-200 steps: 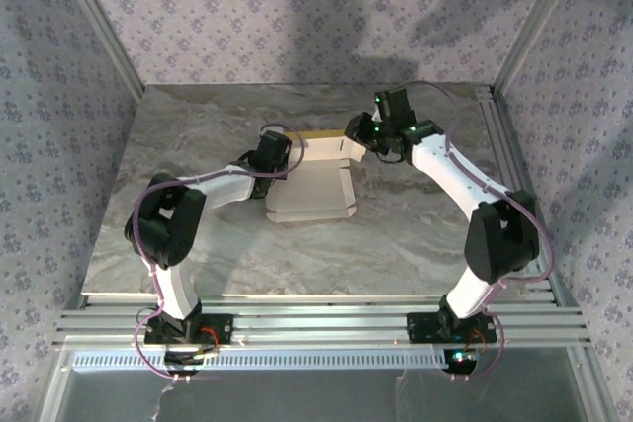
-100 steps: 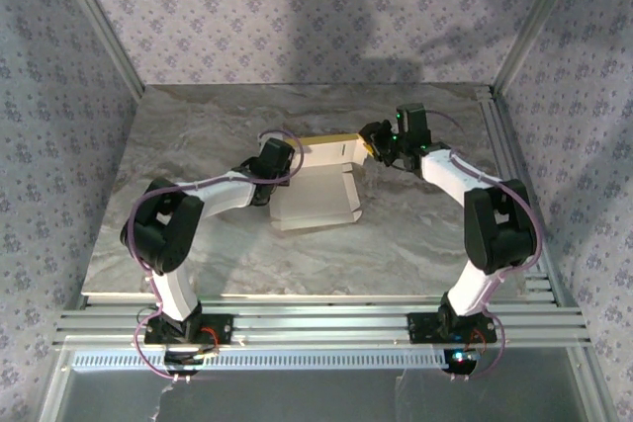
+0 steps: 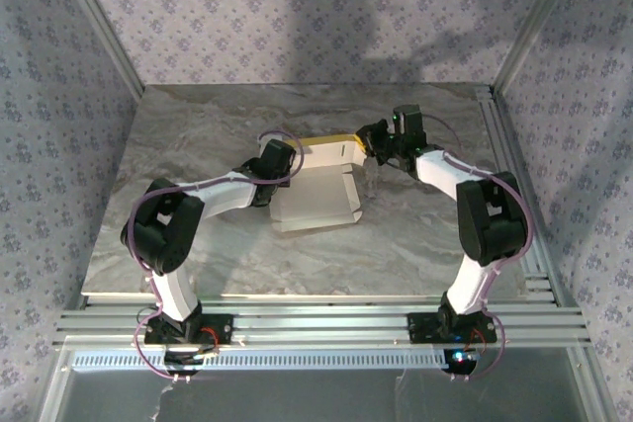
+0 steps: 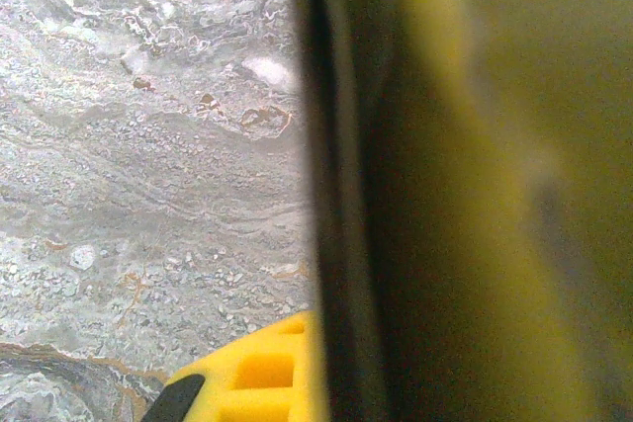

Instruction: Fold the paper box

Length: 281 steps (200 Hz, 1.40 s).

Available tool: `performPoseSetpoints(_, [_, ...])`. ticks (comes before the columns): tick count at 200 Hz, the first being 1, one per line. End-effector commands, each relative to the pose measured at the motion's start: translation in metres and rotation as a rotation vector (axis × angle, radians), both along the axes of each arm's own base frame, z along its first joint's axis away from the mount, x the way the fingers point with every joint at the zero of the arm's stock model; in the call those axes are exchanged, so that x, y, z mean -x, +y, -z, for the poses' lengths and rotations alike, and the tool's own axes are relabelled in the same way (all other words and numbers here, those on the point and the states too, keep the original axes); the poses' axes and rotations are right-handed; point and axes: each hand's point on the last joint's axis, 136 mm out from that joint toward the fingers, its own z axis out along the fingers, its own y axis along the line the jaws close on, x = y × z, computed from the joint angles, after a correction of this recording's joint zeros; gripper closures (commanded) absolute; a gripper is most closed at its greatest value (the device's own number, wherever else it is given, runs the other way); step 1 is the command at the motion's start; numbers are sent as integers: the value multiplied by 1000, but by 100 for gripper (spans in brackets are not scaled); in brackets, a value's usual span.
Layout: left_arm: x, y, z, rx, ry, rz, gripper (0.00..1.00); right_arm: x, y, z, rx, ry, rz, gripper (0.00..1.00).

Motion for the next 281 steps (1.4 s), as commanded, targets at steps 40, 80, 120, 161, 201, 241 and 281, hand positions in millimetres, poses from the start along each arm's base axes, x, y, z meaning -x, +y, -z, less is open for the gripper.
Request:
performPoseSetpoints(40, [-2,-8,-11,-16,-20,7,100,7,16,12,-6,26,-34,90])
performPoseSetpoints(80, [-3,-10,-14,-26,-32,22,100,6,36,-1,-9,-7,-101,90])
performPoseSetpoints(120, [-4,-6,-15,-56,-34,24,100,38,21,-12,21,14,-125,65])
performPoseSetpoints(161, [-9,-4,-16,-79,-43,31,100,64,-28,-44,167,-56,-69,57])
performPoseSetpoints(201, [-11,-6,-21,-81,-57,46,100,28,-14,-56,147,-70,-109,59])
performPoseSetpoints(241, [-11,-7,-19,-84,-52,49,100,18,2,-37,172,-17,-145,62])
performPoseSetpoints(281, [-12,-7,-16,-83,-51,50,100,15,18,-26,162,-1,-165,62])
